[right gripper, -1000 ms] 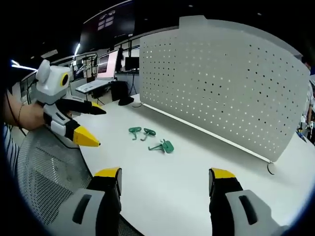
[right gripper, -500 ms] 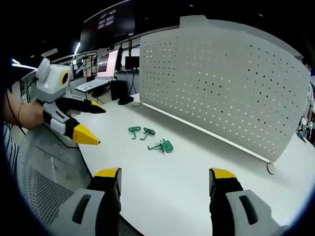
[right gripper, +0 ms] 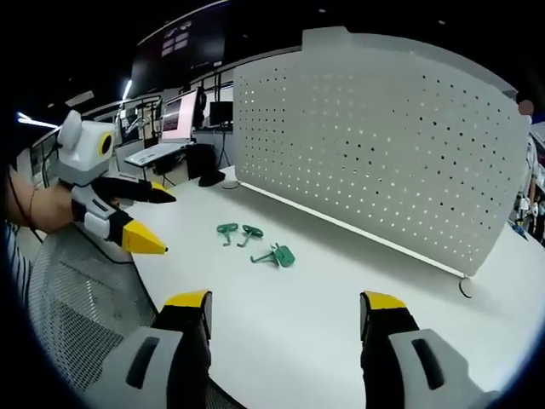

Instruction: Insert the hook assembly into the mounting plate slot until the hook locks in place.

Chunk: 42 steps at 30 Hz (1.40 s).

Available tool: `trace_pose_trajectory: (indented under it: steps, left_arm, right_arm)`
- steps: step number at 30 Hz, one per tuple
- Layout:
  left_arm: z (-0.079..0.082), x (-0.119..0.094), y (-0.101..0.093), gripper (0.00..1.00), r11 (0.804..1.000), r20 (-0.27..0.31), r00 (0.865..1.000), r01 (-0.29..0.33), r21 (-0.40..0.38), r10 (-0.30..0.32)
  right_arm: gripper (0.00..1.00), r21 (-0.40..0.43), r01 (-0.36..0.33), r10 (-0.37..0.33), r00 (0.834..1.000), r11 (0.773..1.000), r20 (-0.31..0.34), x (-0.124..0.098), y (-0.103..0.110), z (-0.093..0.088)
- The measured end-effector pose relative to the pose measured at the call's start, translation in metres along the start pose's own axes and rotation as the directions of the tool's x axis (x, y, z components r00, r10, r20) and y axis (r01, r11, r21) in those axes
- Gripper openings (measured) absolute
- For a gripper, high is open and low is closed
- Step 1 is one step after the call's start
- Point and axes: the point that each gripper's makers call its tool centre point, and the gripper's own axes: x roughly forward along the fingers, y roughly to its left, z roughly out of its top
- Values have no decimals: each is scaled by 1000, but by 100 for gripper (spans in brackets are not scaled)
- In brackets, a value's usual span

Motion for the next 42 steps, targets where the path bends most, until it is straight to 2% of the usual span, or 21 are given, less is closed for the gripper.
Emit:
trace_pose_trajectory:
  steps: [1,18,26,36,42]
  left_arm:
    - [1,-1,0,79,1000,5,1000,3,-5,-3]
    - [-1,0,1,77,1000,-5,1000,9,-20,-9]
    - [-1,1,-1,76,1000,-6,1000,14,-21,-14]
    - [-1,1,3,76,1000,-2,1000,2,-29,-2]
    - [6,-3,9,76,999,32,999,-23,-43,25]
  right_arm:
    - [63,1,-1,1,1000,1000,5,-2,0,1]
    - [60,-16,-14,14,1000,1000,-15,0,6,-2]
    - [57,3,-13,13,999,1000,-32,0,4,-6]
    - [55,3,-71,71,995,998,-69,4,17,-12]
    - [51,6,-86,86,994,996,-67,4,18,-7]
